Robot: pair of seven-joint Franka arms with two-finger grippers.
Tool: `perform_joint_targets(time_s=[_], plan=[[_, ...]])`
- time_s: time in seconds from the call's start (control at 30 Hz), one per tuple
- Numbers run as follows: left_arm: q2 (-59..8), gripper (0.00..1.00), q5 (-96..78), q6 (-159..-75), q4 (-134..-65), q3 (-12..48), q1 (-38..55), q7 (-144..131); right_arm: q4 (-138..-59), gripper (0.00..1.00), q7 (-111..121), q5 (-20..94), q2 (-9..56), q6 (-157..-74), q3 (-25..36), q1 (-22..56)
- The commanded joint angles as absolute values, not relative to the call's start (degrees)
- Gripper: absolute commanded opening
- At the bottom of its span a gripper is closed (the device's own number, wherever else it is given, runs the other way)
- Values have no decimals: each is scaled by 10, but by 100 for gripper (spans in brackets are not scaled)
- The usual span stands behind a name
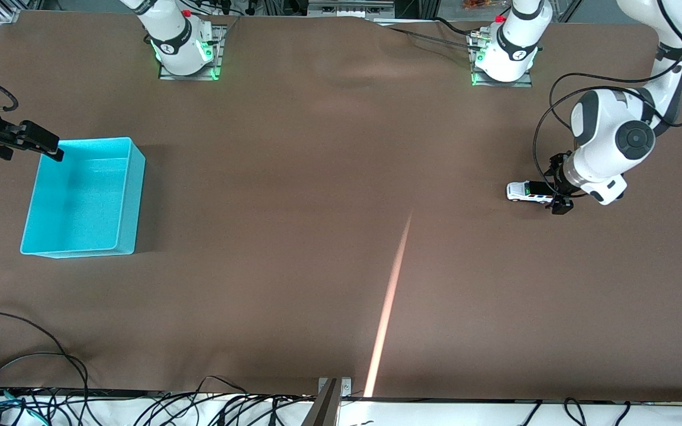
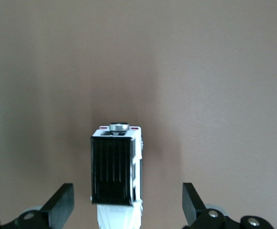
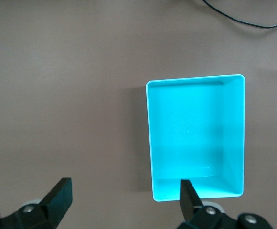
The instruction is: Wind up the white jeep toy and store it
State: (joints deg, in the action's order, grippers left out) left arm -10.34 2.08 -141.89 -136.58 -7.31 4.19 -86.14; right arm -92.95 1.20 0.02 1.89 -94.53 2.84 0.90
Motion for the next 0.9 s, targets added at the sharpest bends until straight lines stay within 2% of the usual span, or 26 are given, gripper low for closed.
perform_joint_targets(time_s=[0.0,0.33,0.47,0.53,0.6,0.67,0.7,0.73,0.8,0.87], plan=[[-96,100,34,-1450,-1395,-70,37,-878,-919,100,19,-4,22,-939,28,9],[-106,100,34,-1511,-1426,-70,33,-891,-919,100,18,-4,22,-940,28,9],[-114,94,34,-1521,-1427,-69,33,-904,-919,100,18,-4,22,-940,29,8],[-116,86,34,-1523,-1427,-69,34,-911,-919,100,17,-4,22,-940,28,9],[-115,73,34,-1523,-1426,-69,34,-911,-919,100,18,-4,21,-939,28,9],[-115,46,34,-1523,-1426,-69,34,-911,-919,100,18,-3,21,-939,28,9],[-116,35,34,-1523,-1426,-69,35,-910,-919,100,18,-3,21,-939,28,9],[-116,28,34,-1522,-1426,-69,35,-908,-919,100,18,-3,21,-940,28,9],[-116,16,34,-1521,-1425,-69,37,-906,-919,100,18,-4,22,-941,28,8],[-115,10,34,-1518,-1423,-69,39,-905,-919,100,18,-4,21,-940,28,9]])
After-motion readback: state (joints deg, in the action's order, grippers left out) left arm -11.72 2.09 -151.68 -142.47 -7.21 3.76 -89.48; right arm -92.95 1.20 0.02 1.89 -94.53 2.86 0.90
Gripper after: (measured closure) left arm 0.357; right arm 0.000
